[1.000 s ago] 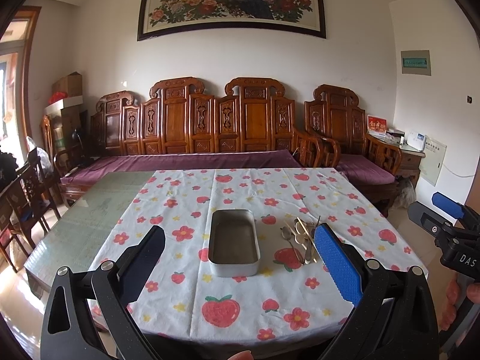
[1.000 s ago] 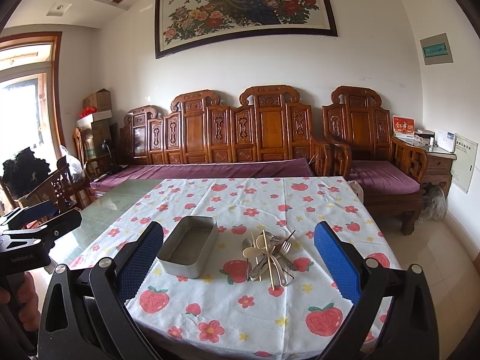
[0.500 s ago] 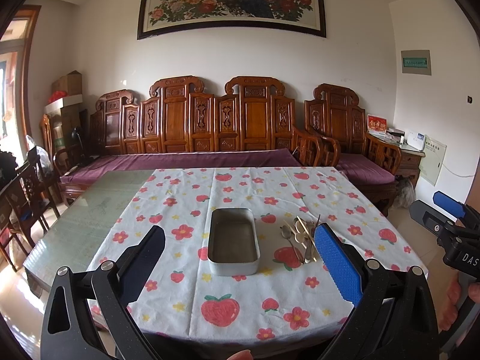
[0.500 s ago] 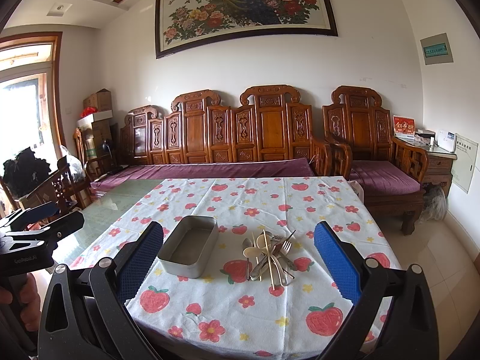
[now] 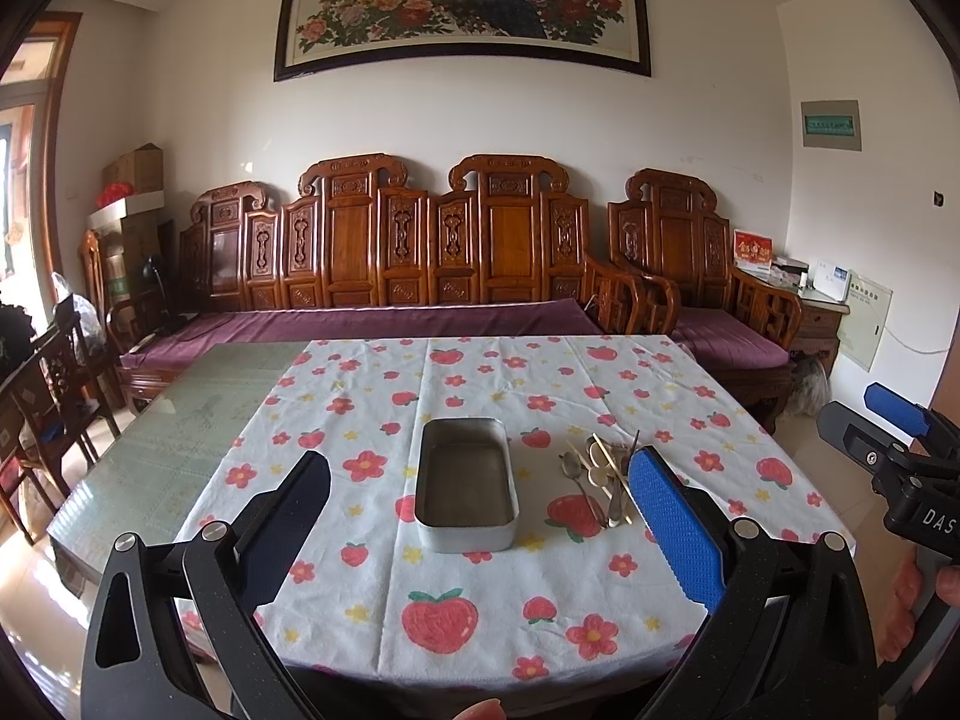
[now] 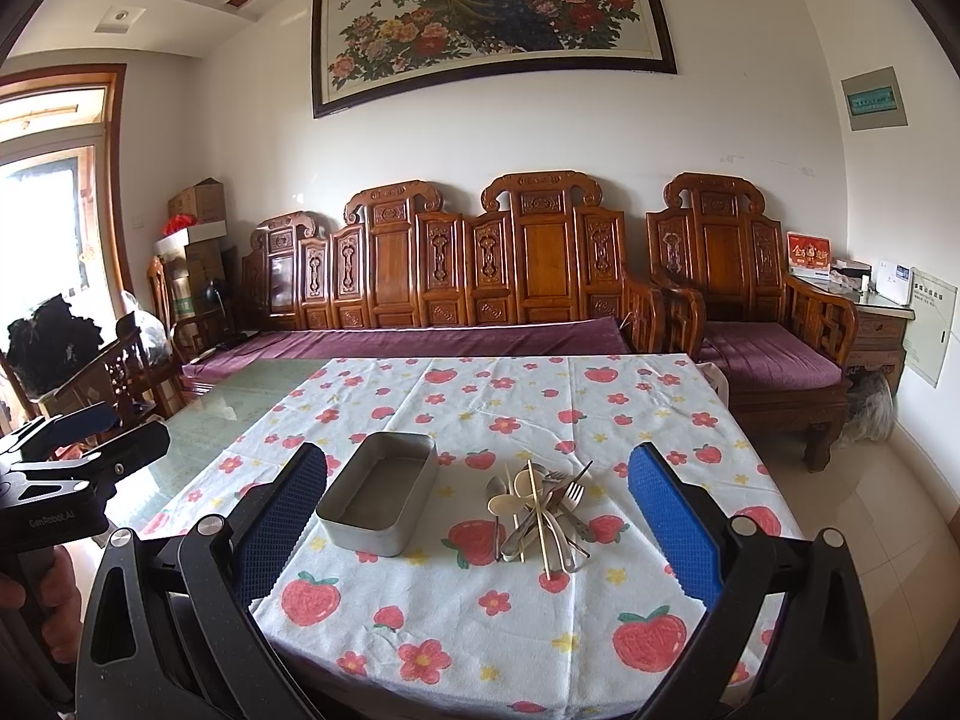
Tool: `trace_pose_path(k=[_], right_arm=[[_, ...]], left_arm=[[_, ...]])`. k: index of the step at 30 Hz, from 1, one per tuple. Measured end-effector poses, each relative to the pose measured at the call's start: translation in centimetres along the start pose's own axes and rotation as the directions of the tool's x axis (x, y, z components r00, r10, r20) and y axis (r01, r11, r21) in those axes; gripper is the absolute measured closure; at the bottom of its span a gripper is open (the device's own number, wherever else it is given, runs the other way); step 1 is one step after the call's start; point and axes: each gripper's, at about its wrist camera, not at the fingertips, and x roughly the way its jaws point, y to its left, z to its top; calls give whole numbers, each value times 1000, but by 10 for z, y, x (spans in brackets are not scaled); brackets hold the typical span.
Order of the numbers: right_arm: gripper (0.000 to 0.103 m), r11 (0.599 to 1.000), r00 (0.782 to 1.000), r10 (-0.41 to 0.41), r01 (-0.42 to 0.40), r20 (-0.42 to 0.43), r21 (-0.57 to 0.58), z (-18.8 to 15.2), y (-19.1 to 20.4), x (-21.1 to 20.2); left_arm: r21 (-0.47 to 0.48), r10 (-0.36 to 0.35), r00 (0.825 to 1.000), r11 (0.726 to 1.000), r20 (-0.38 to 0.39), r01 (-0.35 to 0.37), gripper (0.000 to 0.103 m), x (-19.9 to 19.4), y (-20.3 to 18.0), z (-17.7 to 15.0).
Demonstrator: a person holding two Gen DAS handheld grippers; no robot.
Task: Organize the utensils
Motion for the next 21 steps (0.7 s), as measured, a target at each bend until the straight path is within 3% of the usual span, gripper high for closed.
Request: trace_pose_path(k=[14,21], right_arm=[[2,1000,1000,-3,3,-7,-1,0,1,2],[2,1000,999,-10,10,-34,4,-4,-3,15]], left_arm=[[-2,-6,1000,1000,-13,6,6,4,-1,-3],[-1,-6,997,1000,-77,6,6,32,5,-14]])
